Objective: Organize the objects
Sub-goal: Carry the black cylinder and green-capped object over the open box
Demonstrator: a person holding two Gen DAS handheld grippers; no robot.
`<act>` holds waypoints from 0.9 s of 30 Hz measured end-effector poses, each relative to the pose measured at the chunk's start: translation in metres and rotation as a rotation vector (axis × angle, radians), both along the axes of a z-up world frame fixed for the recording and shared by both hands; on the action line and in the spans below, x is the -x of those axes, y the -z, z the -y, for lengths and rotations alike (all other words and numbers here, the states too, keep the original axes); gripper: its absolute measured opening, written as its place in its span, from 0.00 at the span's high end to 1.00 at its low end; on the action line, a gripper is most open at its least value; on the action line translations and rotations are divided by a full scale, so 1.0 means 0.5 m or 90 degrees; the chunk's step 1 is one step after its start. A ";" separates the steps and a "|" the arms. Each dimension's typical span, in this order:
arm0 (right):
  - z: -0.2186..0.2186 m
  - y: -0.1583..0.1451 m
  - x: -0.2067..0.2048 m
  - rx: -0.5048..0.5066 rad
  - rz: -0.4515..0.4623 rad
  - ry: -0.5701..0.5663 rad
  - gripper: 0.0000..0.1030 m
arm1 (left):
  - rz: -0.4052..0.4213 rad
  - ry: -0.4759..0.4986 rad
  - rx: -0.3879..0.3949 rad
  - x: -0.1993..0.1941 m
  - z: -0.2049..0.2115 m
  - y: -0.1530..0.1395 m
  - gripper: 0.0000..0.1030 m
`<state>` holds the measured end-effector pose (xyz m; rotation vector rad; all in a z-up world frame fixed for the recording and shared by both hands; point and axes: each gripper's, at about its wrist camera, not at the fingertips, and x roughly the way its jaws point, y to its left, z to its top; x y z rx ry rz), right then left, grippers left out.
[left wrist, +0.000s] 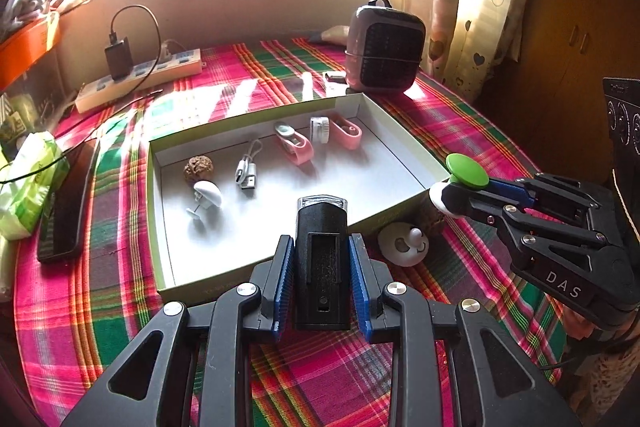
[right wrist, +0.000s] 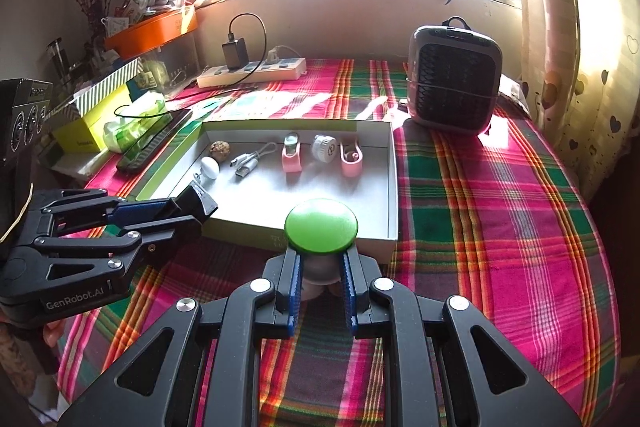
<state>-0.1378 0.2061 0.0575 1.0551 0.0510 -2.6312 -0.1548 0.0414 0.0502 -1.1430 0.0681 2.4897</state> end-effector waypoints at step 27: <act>0.022 0.024 0.147 -0.020 0.029 0.016 0.82 | 0.018 -0.059 0.012 0.099 0.043 0.021 0.76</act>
